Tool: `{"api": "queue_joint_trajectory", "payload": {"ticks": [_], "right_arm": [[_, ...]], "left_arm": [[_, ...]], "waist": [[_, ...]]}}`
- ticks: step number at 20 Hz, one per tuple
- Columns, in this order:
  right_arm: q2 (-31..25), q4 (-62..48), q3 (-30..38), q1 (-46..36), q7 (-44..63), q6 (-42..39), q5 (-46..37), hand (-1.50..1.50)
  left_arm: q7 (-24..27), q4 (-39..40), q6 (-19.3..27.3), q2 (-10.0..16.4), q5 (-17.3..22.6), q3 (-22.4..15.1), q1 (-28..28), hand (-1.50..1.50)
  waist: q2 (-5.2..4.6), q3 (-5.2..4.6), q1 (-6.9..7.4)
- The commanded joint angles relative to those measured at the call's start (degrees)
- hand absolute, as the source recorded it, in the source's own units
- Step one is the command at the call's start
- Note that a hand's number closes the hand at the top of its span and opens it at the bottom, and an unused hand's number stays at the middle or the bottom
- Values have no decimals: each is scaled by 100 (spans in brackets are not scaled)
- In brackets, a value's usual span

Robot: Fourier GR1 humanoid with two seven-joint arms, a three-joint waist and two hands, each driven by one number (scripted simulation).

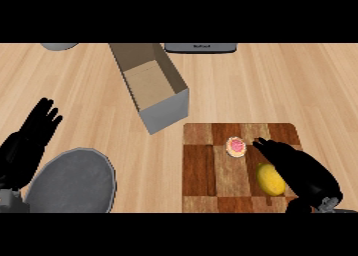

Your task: Pick the lemon from the cutting board and place it in the cardboard box

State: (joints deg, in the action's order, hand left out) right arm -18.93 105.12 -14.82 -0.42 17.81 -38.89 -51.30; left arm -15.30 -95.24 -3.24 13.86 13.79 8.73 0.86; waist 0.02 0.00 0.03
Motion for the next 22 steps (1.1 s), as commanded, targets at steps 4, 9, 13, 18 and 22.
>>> {"api": "queue_joint_trajectory", "payload": {"ticks": [4,9,13,18,22], "right_arm": [[-4,-840,169,-290,-444,75,-202,-150],[179,-874,46,-205,-453,181,-515,-150],[314,-869,65,-86,-530,401,-674,-150],[5,-1427,334,-177,-1284,957,-730,150],[273,-1236,150,-312,-1292,913,-810,150]], "left_arm": [[113,135,-2,-191,-203,12,71,0],[-162,-55,-256,-11,103,350,25,0],[-135,54,-297,-58,-85,297,129,0],[-53,-73,31,-418,-379,50,93,0],[-68,45,-527,-18,58,502,-33,0]], "waist": [[-5,1,8],[1,0,7],[1,0,-1],[-2,1,2],[0,0,10]]}}
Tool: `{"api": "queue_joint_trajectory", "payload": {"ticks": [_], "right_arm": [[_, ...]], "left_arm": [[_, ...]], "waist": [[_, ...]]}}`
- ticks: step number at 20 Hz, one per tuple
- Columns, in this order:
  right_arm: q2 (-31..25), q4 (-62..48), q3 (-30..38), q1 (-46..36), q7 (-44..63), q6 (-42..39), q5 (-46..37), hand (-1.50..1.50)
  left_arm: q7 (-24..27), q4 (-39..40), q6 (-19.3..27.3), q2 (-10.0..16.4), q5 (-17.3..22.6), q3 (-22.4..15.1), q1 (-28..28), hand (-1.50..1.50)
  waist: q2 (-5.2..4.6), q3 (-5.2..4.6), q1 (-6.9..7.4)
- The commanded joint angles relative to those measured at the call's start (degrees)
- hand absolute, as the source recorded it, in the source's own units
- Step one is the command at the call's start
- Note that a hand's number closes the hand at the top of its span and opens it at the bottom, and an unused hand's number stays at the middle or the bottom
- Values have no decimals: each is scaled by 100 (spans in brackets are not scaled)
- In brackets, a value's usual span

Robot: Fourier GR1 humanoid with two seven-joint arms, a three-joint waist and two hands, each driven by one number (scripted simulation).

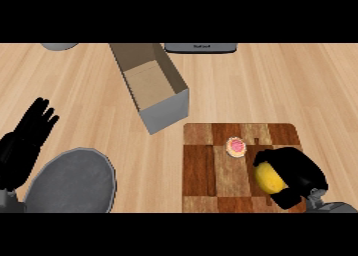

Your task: Pick the lemon from the cutting board and place it in the cardboard box

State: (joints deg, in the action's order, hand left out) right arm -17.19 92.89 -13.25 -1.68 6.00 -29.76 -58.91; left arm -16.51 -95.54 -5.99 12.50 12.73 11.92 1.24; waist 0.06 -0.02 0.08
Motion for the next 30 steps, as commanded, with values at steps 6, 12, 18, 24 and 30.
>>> {"api": "queue_joint_trajectory", "payload": {"ticks": [6,12,18,24,30], "right_arm": [[361,-187,-223,-137,-164,297,-396,150],[1686,-938,-962,-1545,2277,554,-392,150],[1711,-1435,-1166,-2549,3626,1064,-216,150],[1717,-1833,-1459,-3839,4818,1624,45,150],[1718,-2190,-1688,-5345,5716,2103,73,150]], "left_arm": [[104,340,139,-119,-322,-61,406,0],[-67,-34,-156,-118,-115,-284,344,0],[-75,77,-275,-179,-149,-517,583,0],[-194,171,-379,-173,-127,-648,780,0],[-180,347,-324,-307,-231,-806,994,0]], "waist": [[-5,2,-17],[-126,0,701],[-208,-7,1027],[-182,-11,1337],[-174,-35,1419]]}}
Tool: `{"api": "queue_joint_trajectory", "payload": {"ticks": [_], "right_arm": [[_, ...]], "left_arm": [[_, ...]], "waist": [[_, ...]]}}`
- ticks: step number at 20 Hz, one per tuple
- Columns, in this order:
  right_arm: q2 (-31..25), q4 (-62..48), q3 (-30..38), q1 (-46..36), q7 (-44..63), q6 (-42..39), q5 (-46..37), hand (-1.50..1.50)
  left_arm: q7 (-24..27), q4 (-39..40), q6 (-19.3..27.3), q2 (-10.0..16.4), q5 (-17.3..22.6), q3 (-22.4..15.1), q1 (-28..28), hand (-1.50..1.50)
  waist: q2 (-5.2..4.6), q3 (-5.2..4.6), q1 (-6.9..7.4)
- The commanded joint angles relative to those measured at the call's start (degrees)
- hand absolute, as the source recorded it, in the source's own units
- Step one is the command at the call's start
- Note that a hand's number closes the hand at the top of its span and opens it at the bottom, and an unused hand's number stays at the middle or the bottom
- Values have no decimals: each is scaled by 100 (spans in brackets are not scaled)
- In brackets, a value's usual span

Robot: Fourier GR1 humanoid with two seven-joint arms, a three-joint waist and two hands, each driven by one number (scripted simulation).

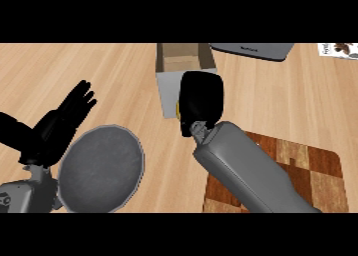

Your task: Pick the lemon from the cutting board and place it in the cardboard box

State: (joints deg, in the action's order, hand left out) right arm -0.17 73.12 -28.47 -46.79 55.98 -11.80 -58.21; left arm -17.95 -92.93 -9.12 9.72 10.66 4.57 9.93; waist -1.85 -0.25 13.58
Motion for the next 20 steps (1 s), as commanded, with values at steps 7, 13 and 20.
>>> {"api": "queue_joint_trajectory", "payload": {"ticks": [7,13,20], "right_arm": [[15,-853,-50,-2239,1696,651,-265,150],[14,-1611,202,-3048,2167,926,-345,150],[13,-2580,212,-3689,2227,972,-50,150]], "left_arm": [[-32,216,63,-78,-92,-91,226,0],[36,295,94,-45,-97,6,206,0],[175,470,169,4,-195,109,213,0]], "waist": [[77,-30,-61],[49,-31,-156],[18,-28,-320]]}}
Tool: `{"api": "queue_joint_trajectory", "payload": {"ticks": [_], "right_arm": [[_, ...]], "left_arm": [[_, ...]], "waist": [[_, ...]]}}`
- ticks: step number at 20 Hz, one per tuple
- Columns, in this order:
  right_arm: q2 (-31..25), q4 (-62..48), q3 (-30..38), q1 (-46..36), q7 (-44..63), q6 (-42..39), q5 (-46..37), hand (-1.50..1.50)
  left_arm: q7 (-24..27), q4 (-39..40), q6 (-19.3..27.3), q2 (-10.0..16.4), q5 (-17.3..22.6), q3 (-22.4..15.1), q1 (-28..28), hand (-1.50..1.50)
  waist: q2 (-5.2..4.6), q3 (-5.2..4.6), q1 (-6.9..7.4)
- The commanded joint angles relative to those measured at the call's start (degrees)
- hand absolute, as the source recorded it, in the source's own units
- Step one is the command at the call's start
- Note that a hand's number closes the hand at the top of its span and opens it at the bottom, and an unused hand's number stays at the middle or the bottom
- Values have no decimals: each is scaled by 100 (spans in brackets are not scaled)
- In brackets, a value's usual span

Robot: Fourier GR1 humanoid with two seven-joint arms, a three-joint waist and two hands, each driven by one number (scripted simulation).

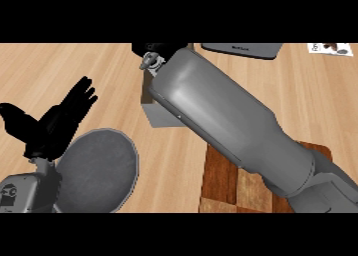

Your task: Pick the lemon from the cutting board and place it in the cardboard box

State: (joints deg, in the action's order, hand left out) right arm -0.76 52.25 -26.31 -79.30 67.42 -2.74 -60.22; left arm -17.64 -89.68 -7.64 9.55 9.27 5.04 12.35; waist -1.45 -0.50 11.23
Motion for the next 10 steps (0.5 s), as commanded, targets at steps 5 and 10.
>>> {"api": "queue_joint_trajectory", "payload": {"ticks": [5,10], "right_arm": [[73,-1069,-68,-523,859,611,406,150],[73,-1494,-214,-488,606,1029,606,150]], "left_arm": [[47,-41,31,-39,-46,-22,-138,0],[-24,54,25,86,137,239,32,0]], "waist": [[-22,13,-73],[-38,19,-220]]}}
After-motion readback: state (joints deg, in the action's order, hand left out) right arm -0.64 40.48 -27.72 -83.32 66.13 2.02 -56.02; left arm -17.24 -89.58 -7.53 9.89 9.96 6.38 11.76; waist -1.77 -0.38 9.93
